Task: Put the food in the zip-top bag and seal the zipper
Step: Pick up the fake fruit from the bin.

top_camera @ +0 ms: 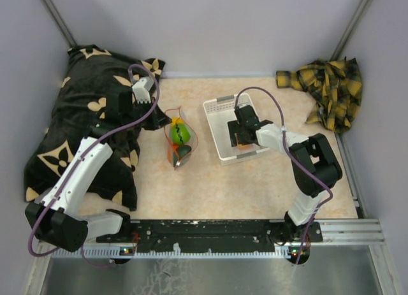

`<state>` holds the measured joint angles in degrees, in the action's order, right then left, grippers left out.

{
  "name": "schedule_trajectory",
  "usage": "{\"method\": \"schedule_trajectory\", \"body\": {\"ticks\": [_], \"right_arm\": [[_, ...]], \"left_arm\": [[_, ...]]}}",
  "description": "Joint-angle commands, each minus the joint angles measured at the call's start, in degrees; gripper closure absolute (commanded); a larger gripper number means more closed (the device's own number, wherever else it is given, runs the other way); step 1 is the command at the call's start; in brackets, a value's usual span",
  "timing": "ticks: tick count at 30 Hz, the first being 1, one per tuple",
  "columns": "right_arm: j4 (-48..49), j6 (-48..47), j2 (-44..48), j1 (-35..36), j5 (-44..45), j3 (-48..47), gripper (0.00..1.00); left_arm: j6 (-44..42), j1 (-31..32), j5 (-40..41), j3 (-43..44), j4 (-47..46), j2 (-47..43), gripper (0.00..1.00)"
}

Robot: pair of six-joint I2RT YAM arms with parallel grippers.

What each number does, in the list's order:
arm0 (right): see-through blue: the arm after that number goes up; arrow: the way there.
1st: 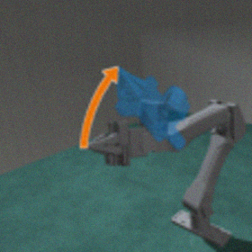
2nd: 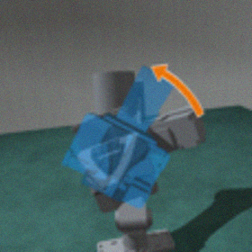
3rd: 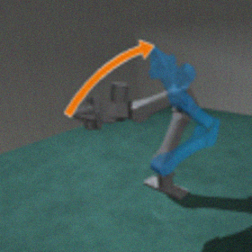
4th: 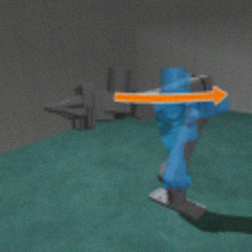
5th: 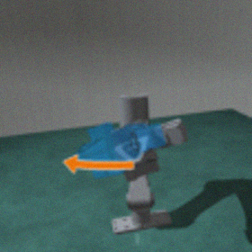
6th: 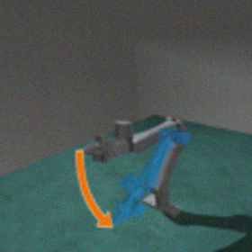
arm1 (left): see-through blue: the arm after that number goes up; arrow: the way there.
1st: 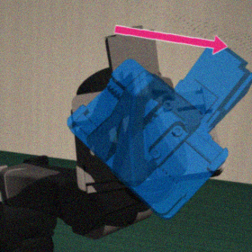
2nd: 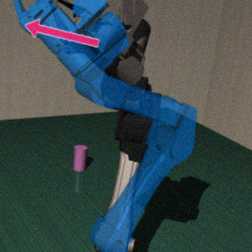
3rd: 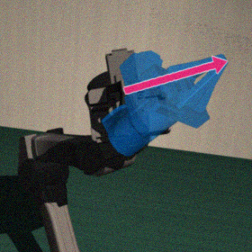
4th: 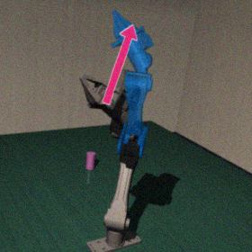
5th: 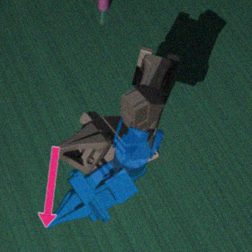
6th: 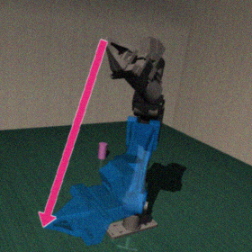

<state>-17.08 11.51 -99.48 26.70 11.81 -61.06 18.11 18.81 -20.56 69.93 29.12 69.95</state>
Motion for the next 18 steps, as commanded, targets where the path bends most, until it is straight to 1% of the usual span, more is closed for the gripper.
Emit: {"method": "schedule_trajectory", "body": {"ticks": [1,8,18], "right_arm": [[3.17,-0.87,6.41,-0.59,-1.86,-0.18,0.44],[2.26,-0.87,11.28,0.7,-3.28,-0.35,0.45],[1.35,-0.28,19.26,6.17,-4.55,-1.09,0.45]], "left_arm": [[0.05,-0.44,-1.6,0.37,-2.16,-0.24,1.0],[-0.01,-0.45,-1.51,0.34,-2.1,-0.3,1.0],[-0.11,-0.48,-1.6,0.33,-2.14,-0.35,1.0]]}}
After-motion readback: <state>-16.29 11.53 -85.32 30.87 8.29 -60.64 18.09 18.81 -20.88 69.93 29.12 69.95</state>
